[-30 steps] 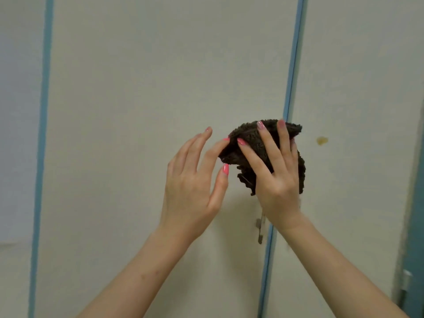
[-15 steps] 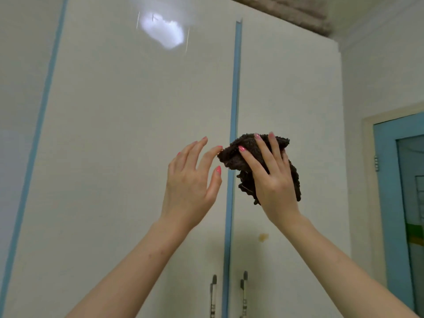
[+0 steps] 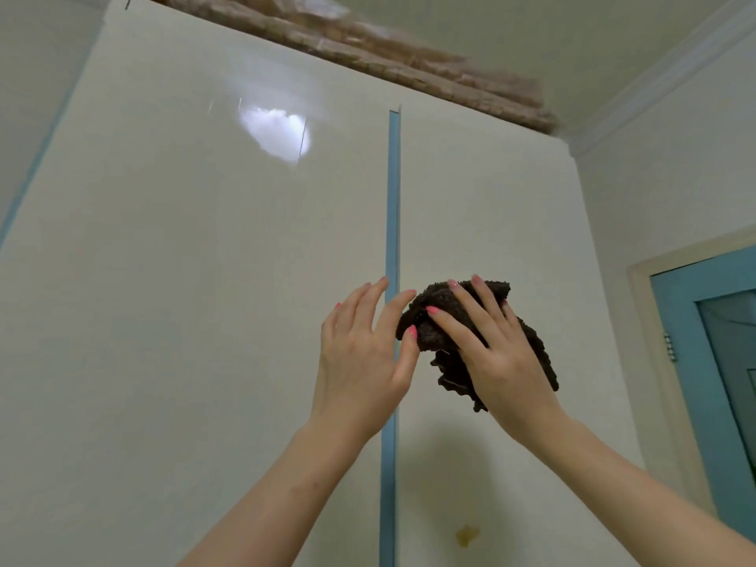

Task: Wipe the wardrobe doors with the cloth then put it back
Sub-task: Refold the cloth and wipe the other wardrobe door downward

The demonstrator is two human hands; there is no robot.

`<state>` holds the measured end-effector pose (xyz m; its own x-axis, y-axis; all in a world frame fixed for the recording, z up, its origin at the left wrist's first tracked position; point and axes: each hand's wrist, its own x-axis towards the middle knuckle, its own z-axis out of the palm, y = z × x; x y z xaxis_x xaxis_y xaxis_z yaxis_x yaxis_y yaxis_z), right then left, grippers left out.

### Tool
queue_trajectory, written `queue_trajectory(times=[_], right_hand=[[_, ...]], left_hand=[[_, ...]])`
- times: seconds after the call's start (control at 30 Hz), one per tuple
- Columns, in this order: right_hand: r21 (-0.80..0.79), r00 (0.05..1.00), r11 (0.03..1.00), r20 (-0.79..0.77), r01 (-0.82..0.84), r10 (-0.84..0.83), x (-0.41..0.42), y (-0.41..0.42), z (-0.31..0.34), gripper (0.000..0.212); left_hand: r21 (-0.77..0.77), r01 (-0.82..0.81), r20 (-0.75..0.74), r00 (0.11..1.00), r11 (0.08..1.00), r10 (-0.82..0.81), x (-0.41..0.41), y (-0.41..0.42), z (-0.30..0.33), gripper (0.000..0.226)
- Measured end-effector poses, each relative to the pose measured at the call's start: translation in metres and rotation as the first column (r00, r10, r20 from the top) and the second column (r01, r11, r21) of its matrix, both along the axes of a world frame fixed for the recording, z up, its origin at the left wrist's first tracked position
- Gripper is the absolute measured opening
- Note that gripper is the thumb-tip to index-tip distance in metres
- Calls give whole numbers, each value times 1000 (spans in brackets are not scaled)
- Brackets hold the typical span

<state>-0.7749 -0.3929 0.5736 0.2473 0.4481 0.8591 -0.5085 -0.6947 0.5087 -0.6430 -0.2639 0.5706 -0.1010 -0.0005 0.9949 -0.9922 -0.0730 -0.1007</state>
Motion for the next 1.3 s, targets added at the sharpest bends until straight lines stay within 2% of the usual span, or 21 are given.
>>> queue_trajectory(times=[0.27, 0.37, 0.5, 0.6, 0.7, 0.8, 0.87, 1.0, 1.1, 1.2, 1.3], right_hand=[[-73, 992, 996, 107, -59, 66, 22, -54, 80, 40], [-57, 976, 987, 153, -148, 155, 32, -65, 122, 39], [7, 926, 945, 205, -326, 317, 43, -61, 184, 38], [-14, 897, 942, 300, -335, 323, 51, -49, 233, 35], [7, 903, 965, 356, -261, 241, 60, -49, 271, 35], [230, 969, 954, 196, -192, 148, 76, -72, 279, 41], [313, 986, 937, 109, -156, 128, 86, -87, 267, 47], [264, 994, 959, -11, -101, 108, 80, -96, 226, 52], [229, 990, 970, -92, -87, 111, 71, -105, 205, 51], [216, 991, 971, -63, -100, 116, 71, -108, 219, 48], [218, 994, 972, -39, -87, 98, 78, -102, 260, 47]], left_hand=[[-99, -40, 67, 997, 994, 46, 28, -42, 59, 48], [-131, -122, 111, 984, 984, 137, 41, -48, 87, 51], [-148, -169, 85, 979, 974, 183, 47, -55, 119, 53], [-126, -240, 119, 960, 963, 255, 44, -60, 132, 51], [-164, -274, 125, 947, 948, 296, 40, -57, 142, 47], [-142, -320, 56, 942, 937, 331, 39, -59, 148, 42], [-130, -349, 24, 935, 928, 355, 38, -64, 147, 43], [-144, -329, -23, 944, 933, 329, 35, -81, 145, 43], [-155, -370, 2, 927, 916, 375, 33, -92, 148, 56], [-147, -403, 25, 911, 903, 411, 29, -95, 161, 46], [-122, -416, 46, 905, 901, 424, 27, -89, 172, 44]])
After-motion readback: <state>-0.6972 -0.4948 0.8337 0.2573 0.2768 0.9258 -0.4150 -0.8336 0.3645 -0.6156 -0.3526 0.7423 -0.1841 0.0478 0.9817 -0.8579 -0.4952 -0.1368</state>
